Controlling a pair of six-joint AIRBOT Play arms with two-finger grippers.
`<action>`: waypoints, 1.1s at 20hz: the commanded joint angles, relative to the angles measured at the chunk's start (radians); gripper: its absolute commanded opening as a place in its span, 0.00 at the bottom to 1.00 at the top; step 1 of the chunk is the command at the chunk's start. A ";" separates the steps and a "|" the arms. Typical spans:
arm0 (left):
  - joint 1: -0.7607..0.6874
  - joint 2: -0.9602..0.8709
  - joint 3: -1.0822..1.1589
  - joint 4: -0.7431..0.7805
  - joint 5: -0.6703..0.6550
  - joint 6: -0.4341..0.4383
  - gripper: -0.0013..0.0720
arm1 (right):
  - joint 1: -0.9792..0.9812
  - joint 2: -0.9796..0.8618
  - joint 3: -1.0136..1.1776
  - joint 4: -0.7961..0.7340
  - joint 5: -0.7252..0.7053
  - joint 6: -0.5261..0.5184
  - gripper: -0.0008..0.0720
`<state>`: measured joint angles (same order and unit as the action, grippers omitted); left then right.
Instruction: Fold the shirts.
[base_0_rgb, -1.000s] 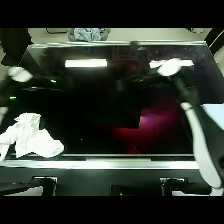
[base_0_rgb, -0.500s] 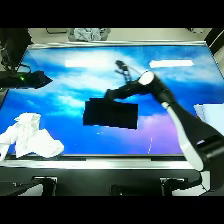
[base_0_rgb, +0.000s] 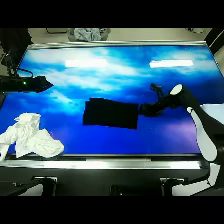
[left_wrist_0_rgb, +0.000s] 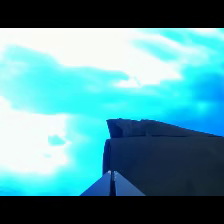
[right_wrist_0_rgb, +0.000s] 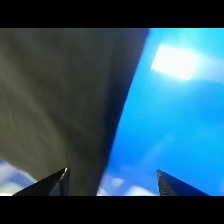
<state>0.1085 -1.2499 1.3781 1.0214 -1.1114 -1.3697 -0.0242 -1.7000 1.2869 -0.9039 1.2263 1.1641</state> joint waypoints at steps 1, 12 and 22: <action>-0.009 0.000 -0.002 0.000 0.003 0.001 0.06 | -0.020 -0.053 -0.071 0.214 -0.085 -0.045 0.85; -0.054 -0.006 -0.002 0.001 0.005 0.002 0.06 | -0.127 0.019 0.188 0.247 0.084 -0.183 0.07; -0.055 -0.006 -0.002 0.000 0.031 0.001 0.06 | -0.772 0.192 0.605 0.119 0.295 0.004 0.07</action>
<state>0.0540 -1.2560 1.3766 1.0218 -1.0874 -1.3689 -0.6277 -1.5295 1.7943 -0.7689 1.4559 1.1160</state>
